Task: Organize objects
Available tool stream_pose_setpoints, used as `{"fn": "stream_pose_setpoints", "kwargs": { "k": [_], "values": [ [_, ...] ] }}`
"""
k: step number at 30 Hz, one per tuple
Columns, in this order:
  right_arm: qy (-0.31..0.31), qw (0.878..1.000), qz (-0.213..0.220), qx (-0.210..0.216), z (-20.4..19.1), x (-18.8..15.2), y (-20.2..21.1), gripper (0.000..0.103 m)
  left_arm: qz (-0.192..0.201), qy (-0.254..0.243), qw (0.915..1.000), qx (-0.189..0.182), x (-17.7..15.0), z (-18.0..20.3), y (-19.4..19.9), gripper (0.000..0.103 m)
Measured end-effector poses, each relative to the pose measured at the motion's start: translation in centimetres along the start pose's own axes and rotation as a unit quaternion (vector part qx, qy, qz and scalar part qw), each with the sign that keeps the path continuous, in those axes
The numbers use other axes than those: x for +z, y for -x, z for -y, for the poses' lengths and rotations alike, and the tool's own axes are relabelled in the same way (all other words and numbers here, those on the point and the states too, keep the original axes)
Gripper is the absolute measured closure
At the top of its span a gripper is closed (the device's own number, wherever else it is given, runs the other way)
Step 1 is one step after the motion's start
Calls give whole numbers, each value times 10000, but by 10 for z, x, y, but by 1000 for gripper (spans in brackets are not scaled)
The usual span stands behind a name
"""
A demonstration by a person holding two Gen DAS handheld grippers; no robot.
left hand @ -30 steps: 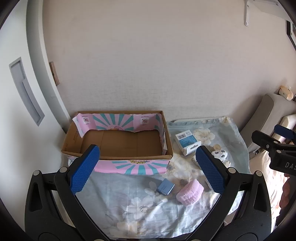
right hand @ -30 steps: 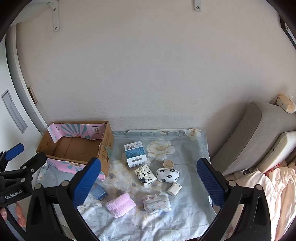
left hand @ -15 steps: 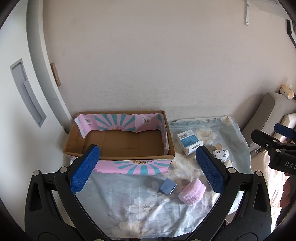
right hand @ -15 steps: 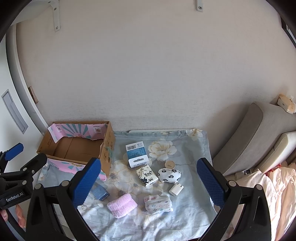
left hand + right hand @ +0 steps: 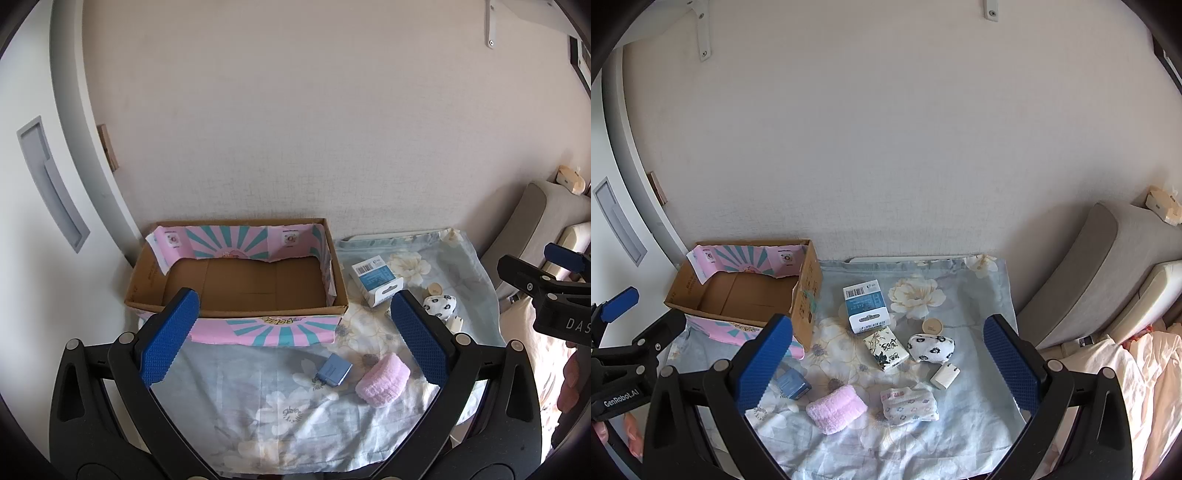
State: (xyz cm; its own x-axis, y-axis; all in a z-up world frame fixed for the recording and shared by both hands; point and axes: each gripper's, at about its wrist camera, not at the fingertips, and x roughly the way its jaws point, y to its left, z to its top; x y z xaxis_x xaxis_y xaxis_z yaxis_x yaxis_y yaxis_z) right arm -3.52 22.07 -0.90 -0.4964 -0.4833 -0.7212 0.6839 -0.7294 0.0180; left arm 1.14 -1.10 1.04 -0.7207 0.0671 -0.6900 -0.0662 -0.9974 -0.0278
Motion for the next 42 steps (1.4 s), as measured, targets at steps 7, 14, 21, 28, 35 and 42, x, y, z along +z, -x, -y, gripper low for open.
{"fn": "stream_pose_setpoints", "kwargs": {
  "k": [7, 14, 21, 28, 35, 42],
  "values": [
    [-7, 10000, 18, -31, 1, 0, 1, 1, 97, -20, 10000, 2, 0, 1, 1, 0],
    [36, 10000, 28, -26, 0, 1, 0, 1, 124, -54, 9999, -2, 1, 3, 0, 0],
    [57, 10000, 24, -6, 0, 1, -1, 1, 138, -9, 9999, 12, 0, 3, 0, 0],
    [73, 10000, 48, 6, -1, 0, -1, 1, 143, 82, 9998, 111, 1, 7, -2, 0],
    [75, 10000, 45, 7, -1, 0, -1, 1, 150, 87, 9998, 96, 1, 8, -2, 0],
    [69, 10000, 53, 5, 0, 0, -1, 1, 149, 89, 9998, 106, 2, 9, -3, 0]
  ]
}}
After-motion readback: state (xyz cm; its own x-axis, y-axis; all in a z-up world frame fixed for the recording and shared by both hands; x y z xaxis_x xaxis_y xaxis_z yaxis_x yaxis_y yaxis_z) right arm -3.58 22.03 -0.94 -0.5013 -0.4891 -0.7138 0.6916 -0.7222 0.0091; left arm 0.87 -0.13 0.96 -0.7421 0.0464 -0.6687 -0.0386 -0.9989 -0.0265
